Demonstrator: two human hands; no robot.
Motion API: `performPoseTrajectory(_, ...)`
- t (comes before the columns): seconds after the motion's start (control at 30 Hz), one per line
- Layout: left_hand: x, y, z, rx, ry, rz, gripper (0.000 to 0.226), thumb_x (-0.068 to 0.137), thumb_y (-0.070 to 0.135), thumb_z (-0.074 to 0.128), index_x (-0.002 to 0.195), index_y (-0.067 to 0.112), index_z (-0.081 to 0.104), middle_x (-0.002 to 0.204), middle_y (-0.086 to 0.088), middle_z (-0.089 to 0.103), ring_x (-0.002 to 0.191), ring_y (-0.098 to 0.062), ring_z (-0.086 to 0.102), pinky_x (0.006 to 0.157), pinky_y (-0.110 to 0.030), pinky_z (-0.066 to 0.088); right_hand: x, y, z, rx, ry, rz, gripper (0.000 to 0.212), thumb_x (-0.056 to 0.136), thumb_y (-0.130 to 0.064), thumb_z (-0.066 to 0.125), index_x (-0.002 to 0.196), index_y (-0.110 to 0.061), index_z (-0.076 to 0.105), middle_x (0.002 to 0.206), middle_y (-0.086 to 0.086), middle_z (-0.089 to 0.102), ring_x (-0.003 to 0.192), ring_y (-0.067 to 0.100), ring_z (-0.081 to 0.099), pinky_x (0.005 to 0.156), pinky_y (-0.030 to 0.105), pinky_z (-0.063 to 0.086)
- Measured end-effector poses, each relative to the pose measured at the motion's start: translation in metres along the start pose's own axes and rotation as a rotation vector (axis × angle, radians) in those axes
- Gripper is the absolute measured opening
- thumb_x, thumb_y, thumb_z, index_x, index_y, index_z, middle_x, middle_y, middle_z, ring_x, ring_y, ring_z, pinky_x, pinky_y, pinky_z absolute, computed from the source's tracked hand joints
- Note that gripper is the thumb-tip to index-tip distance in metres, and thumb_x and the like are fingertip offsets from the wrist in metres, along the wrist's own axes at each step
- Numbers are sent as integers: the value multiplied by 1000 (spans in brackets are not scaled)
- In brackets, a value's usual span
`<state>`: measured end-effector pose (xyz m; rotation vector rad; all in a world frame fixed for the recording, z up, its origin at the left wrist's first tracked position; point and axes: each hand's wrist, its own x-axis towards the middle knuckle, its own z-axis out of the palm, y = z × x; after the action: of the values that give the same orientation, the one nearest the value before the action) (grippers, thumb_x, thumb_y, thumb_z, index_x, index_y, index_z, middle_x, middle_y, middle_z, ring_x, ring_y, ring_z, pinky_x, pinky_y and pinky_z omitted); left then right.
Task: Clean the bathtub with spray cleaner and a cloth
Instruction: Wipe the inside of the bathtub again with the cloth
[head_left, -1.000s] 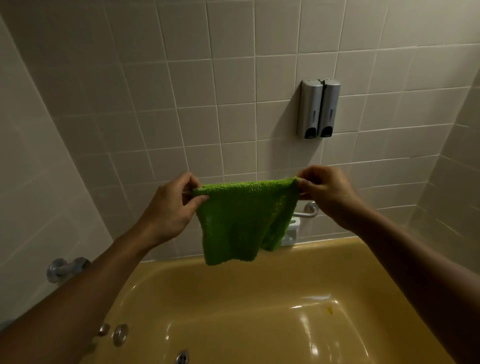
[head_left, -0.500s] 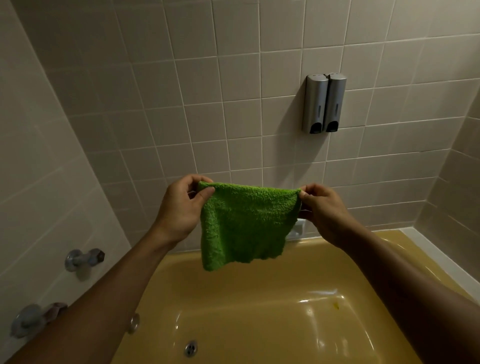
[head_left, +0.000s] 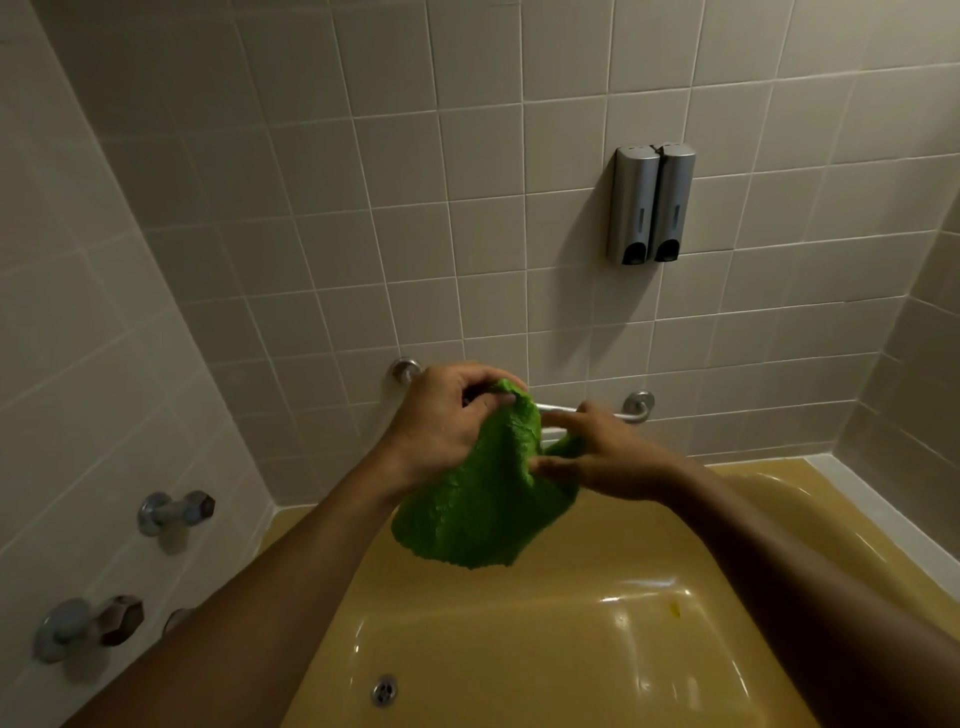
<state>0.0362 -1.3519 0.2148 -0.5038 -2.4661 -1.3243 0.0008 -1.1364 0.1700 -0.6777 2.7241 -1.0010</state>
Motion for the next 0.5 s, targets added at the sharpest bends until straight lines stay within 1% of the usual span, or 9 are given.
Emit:
performPoseTrajectory(0.03, 2, 2, 2, 33, -30, 18, 20, 98, 10, 67, 110, 21, 78, 100, 16, 72, 98, 5, 66, 85, -13, 54, 1, 0, 2, -75, 11, -12, 62, 80, -62, 69, 137, -49, 49, 123, 0, 42, 122, 22, 46, 104, 47, 50)
performPoseTrajectory(0.07, 3, 5, 3, 54, -53, 31, 20, 98, 11, 66, 110, 21, 78, 100, 16, 72, 98, 5, 65, 86, -12, 54, 0, -2, 2, -46, 24, -38, 59, 84, -55, 73, 138, -44, 50, 131, 0, 42, 127, 21, 41, 109, 49, 45)
performPoseTrajectory(0.13, 5, 6, 2, 62, -81, 29, 19, 97, 12, 68, 111, 20, 78, 100, 14, 73, 97, 4, 66, 87, -15, 56, -3, -7, -2, 273, -25, -107, 52, 89, -34, 75, 136, -36, 53, 146, -4, 47, 134, 16, 43, 112, 46, 42)
performPoseTrajectory(0.2, 5, 6, 1, 39, -90, 11, 19, 95, 11, 70, 111, 19, 78, 100, 11, 74, 96, 1, 68, 86, -19, 58, -5, -9, -4, 513, -75, -160, 41, 92, -20, 71, 132, -24, 60, 134, -1, 64, 126, 16, 59, 106, 42, 50)
performPoseTrajectory(0.23, 5, 6, 1, 12, -81, 1, 19, 94, 10, 71, 110, 19, 77, 100, 9, 75, 96, 0, 69, 85, -20, 59, -4, -10, -4, 508, -40, -176, 31, 94, -16, 69, 125, -17, 64, 122, 3, 71, 117, 16, 67, 102, 42, 55)
performPoseTrajectory(0.3, 4, 4, -1, -60, -50, -23, 21, 91, 10, 73, 108, 22, 76, 100, 5, 75, 95, -2, 70, 84, -21, 59, -3, -10, -4, 391, 71, -186, 16, 95, -18, 68, 108, -10, 70, 102, 5, 75, 99, 15, 72, 91, 43, 60)
performPoseTrajectory(0.37, 1, -2, -2, -121, -34, -51, 23, 90, 16, 74, 109, 28, 72, 103, 3, 74, 97, -3, 70, 81, -19, 59, -4, -10, -6, 375, 125, -213, 11, 96, -22, 65, 102, -14, 71, 93, 0, 74, 91, 13, 72, 81, 36, 61)
performPoseTrajectory(0.43, -4, -12, -3, -152, -90, -98, 33, 85, 29, 74, 117, 34, 67, 110, 7, 73, 102, -3, 69, 82, -20, 58, -7, -11, -10, 446, 125, -232, 12, 95, -26, 64, 102, -20, 71, 95, -2, 73, 94, 15, 71, 78, 34, 60)
performPoseTrajectory(0.5, -12, -21, 2, -140, -202, -153, 45, 83, 33, 75, 126, 34, 63, 115, 10, 70, 104, 1, 66, 83, -19, 56, -11, -11, -15, 550, 113, -225, 19, 90, -33, 64, 104, -23, 71, 101, 3, 73, 100, 21, 71, 83, 40, 62)
